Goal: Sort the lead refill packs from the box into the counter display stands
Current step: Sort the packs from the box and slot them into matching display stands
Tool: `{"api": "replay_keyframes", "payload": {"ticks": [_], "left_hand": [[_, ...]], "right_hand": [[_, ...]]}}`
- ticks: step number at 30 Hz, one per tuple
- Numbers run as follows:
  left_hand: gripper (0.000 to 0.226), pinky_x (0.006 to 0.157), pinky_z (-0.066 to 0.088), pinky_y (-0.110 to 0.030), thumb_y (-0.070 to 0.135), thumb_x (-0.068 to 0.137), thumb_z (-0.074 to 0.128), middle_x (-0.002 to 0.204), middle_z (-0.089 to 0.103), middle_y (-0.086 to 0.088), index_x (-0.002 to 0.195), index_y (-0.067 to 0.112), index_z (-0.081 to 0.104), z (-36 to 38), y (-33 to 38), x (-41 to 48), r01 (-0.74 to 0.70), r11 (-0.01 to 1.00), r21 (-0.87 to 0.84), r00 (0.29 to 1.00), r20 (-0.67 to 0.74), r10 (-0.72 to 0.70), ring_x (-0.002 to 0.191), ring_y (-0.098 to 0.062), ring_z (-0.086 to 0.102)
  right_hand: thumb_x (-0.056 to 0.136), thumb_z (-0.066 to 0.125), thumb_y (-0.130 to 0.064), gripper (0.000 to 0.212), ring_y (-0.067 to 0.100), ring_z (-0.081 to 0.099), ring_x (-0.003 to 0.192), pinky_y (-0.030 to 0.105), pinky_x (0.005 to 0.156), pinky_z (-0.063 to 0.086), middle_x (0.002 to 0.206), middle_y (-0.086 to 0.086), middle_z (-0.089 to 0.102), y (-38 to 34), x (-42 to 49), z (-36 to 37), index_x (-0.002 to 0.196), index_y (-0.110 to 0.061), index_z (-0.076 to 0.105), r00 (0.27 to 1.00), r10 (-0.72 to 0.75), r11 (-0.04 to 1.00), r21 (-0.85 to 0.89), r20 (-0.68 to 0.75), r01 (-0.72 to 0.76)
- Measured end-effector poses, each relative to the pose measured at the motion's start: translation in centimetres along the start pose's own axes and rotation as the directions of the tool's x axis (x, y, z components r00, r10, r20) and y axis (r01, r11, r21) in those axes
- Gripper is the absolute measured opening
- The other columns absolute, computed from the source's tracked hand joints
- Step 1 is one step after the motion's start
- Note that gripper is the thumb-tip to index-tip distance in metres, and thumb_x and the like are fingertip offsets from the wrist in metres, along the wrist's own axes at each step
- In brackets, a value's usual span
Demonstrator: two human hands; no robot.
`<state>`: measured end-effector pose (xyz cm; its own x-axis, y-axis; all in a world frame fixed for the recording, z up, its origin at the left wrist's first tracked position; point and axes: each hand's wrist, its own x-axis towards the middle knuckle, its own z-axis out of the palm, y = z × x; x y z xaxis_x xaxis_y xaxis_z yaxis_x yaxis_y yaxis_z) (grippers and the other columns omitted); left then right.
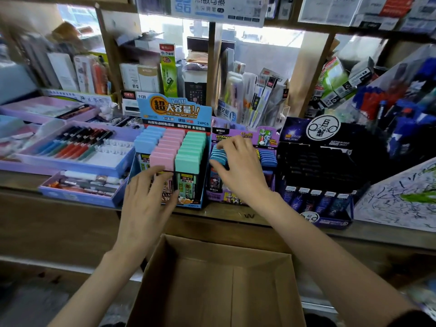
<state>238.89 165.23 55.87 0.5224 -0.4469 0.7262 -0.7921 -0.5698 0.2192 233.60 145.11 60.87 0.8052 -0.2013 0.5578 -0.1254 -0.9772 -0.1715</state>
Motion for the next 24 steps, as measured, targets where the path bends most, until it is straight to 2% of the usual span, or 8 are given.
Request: {"api": "replay_keyframes", "payload": {"ticks": [4,6,8,10,13,17,22,24], "left_hand": [[0.033,0.084,0.042,-0.038,0.015,0.078,0.072,0.112,0.059,-0.015,0.108,0.005,0.062,0.7,0.4,-1.9,-0.004,1.0,0.003,0.999,0.034,0.004,0.102,-0.031,0.055],[0.035,0.085,0.039,-0.035,0.013,0.076,0.074,0.112,0.059,-0.014,0.108,0.005,0.062,1.0,0.6,-2.5,-0.022,1.0,0.009,0.998,0.062,0.021,0.102,-0.028,0.053],[0.029,0.086,0.036,-0.033,0.016,0.082,0.07,0.114,0.06,-0.012,0.108,0.006,0.062,1.2,0.7,-2.7,-0.049,0.999,0.007,0.996,0.078,0.048,0.104,-0.025,0.05],[0.03,0.088,0.035,-0.032,0.024,0.086,0.056,0.116,0.06,-0.01,0.109,0.007,0.062,1.5,1.0,-2.8,-0.067,0.998,0.012,0.991,0.114,0.066,0.105,-0.023,0.05],[0.034,0.09,0.037,-0.033,0.016,0.081,0.07,0.119,0.059,-0.011,0.113,0.007,0.062,1.9,1.3,-2.9,-0.068,0.998,0.016,0.984,0.169,0.064,0.106,-0.029,0.057],[0.048,0.092,0.046,-0.041,0.013,0.074,0.077,0.124,0.059,-0.011,0.118,0.006,0.061,2.0,1.5,-3.1,-0.052,0.998,0.022,0.967,0.251,0.045,0.111,-0.031,0.058],[0.046,0.094,0.045,-0.041,0.014,0.077,0.075,0.128,0.057,-0.01,0.12,0.007,0.06,1.8,1.2,-3.3,-0.042,0.999,0.013,0.958,0.286,0.036,0.116,-0.029,0.056],[0.044,0.095,0.044,-0.04,0.015,0.079,0.073,0.128,0.057,-0.009,0.12,0.008,0.06,1.6,1.2,-3.3,-0.033,0.999,0.005,0.958,0.286,0.03,0.117,-0.028,0.055]], "right_hand": [[0.091,0.053,-0.019,0.019,0.019,0.045,0.1,0.027,0.084,0.036,0.105,0.005,0.052,0.8,-3.4,-1.0,0.106,-0.008,0.056,0.994,-0.001,0.986,0.164,-0.111,0.019],[0.091,0.053,-0.017,0.015,0.018,0.047,0.096,0.026,0.081,0.037,0.102,0.003,0.054,1.1,-5.8,-0.7,0.103,-0.009,0.058,0.996,-0.033,0.992,0.117,-0.083,0.042],[0.091,0.055,-0.017,0.017,0.021,0.051,0.095,0.031,0.08,0.043,0.103,0.004,0.056,1.4,-7.5,-0.1,0.106,-0.009,0.06,0.998,-0.063,0.997,0.036,-0.011,0.063],[0.091,0.055,-0.017,0.028,0.025,0.054,0.103,0.038,0.085,0.048,0.112,0.006,0.059,1.4,-8.2,0.6,0.117,-0.008,0.059,0.995,-0.069,0.997,-0.015,0.073,0.07],[0.091,0.055,-0.017,0.037,0.027,0.054,0.111,0.04,0.091,0.046,0.124,0.007,0.057,0.8,-8.3,1.3,0.127,-0.008,0.054,0.989,-0.089,0.995,-0.024,0.12,0.092],[0.089,0.057,-0.017,0.042,0.026,0.053,0.117,0.038,0.097,0.044,0.13,0.008,0.056,-0.1,-8.0,2.0,0.129,-0.007,0.053,0.988,-0.108,0.993,-0.036,0.111,0.112],[0.095,0.046,-0.017,0.04,0.026,0.038,0.132,0.039,0.11,0.03,0.143,0.008,0.044,-0.5,-7.4,2.0,0.135,-0.01,0.047,0.975,-0.132,0.991,0.035,0.181,0.127],[0.093,0.05,-0.015,0.038,0.026,0.041,0.131,0.04,0.109,0.032,0.141,0.009,0.046,-0.3,-7.7,1.5,0.131,-0.009,0.051,0.991,-0.083,0.996,0.05,0.106,0.078]]}}
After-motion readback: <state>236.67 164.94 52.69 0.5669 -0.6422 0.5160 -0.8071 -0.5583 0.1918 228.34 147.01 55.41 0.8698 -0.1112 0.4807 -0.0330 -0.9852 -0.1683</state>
